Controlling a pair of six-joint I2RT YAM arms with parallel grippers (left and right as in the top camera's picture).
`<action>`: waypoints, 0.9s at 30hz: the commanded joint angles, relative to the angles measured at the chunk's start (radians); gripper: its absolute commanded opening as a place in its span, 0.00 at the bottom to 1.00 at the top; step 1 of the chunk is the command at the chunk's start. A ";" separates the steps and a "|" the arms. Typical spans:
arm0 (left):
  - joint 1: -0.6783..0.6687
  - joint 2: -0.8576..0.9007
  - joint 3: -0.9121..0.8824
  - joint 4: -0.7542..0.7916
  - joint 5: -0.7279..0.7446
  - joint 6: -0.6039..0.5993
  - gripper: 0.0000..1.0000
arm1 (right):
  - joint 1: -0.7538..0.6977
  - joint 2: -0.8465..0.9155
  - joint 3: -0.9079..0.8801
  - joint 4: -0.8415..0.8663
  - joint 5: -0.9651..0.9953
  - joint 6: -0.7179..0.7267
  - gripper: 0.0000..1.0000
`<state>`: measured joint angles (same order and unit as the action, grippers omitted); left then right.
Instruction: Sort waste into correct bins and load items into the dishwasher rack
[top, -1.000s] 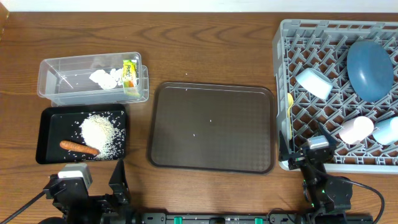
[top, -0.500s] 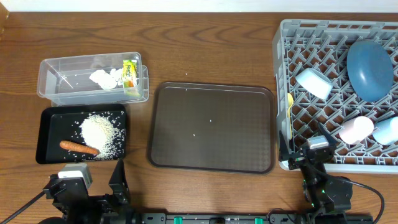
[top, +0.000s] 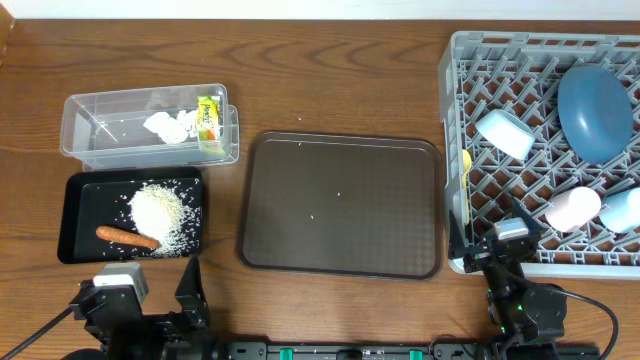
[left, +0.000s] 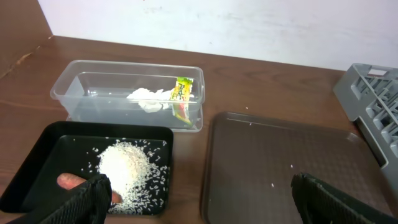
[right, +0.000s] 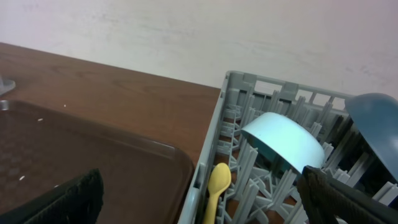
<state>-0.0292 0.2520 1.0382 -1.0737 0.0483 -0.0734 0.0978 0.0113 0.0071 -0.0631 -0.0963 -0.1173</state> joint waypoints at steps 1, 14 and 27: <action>0.000 -0.006 -0.003 -0.016 -0.009 0.010 0.94 | 0.011 -0.006 -0.002 -0.004 0.010 -0.011 0.99; -0.001 -0.115 -0.375 0.146 -0.008 0.009 0.94 | 0.011 -0.006 -0.002 -0.005 0.010 -0.011 0.99; -0.002 -0.250 -0.795 0.691 -0.008 0.010 0.94 | 0.011 -0.006 -0.002 -0.005 0.010 -0.011 0.99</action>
<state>-0.0292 0.0128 0.2974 -0.4637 0.0452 -0.0734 0.0978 0.0109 0.0071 -0.0635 -0.0952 -0.1173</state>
